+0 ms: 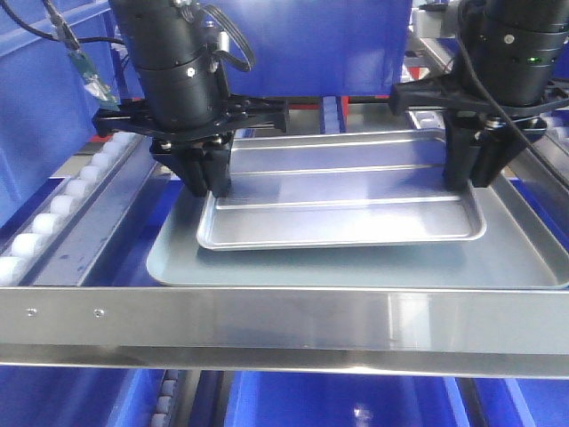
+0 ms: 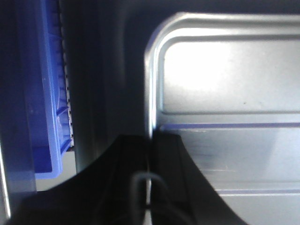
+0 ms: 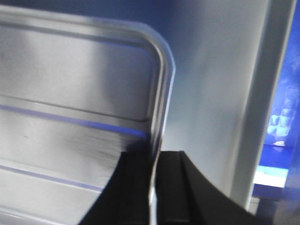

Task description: Grab silver tray and stack on right shelf

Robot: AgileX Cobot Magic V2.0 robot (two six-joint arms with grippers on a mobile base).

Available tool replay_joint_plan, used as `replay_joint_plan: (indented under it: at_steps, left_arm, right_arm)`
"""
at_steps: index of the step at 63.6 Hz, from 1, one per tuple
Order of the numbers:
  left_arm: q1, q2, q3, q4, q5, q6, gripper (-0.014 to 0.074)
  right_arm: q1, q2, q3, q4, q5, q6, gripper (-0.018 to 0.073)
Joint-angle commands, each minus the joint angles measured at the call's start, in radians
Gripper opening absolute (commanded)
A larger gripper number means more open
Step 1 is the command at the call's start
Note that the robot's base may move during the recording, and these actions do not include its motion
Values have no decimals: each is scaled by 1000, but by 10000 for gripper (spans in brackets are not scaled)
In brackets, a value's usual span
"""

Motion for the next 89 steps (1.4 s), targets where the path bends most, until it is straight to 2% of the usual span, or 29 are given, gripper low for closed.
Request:
replay_joint_plan:
  at_steps: [1, 7, 10, 14, 33, 38, 41, 47, 55, 60, 65, 69, 79, 89]
  left_arm:
    - [16, -52, -27, 24, -7, 19, 129]
    - [18, -52, -29, 17, -5, 21, 295]
    - [18, -54, -29, 17, 0, 26, 370]
    - [18, -64, -29, 15, 8, 33, 433]
    - [18, -186, -29, -15, 46, 41, 444]
    - [12, -231, -27, -15, 80, 60, 442]
    - [8, -261, -16, -15, 92, 81, 429]
    - [-7, -338, 32, -5, 81, 108, 351]
    - [-23, -459, 169, -3, 38, 110, 160]
    - [-23, -540, 285, -5, -32, 110, 29]
    - [-23, -619, 407, -10, -118, 108, -111]
    - [-23, -672, 487, -10, -172, 108, -85]
    - [-23, -819, 683, -6, -279, 110, -101]
    - [-23, -1002, 784, 3, -332, 120, -101]
  right_arm:
    - [-17, -47, -32, -57, -3, -13, 405]
    - [-17, -49, -32, -57, 4, -13, 553]
    - [-17, -52, -32, -57, 7, -13, 589]
    - [-17, -61, -32, -57, 12, -13, 594]
    - [-17, -171, -32, -57, 56, -13, 589]
    - [-17, -211, -28, -57, 75, -13, 540]
    - [-17, -231, -20, -57, 83, -13, 501]
    - [-7, -298, 20, -57, 85, -13, 350]
    - [4, -393, 109, -57, 72, -13, 147]
    - [6, -462, 185, -57, 41, -13, 43]
    - [7, -536, 273, -57, -5, -13, 58]
    - [7, -598, 350, -57, -49, -13, 57]
    - [7, -772, 550, -62, -174, -16, 57]
    - [9, -984, 674, -62, -249, -63, 57]
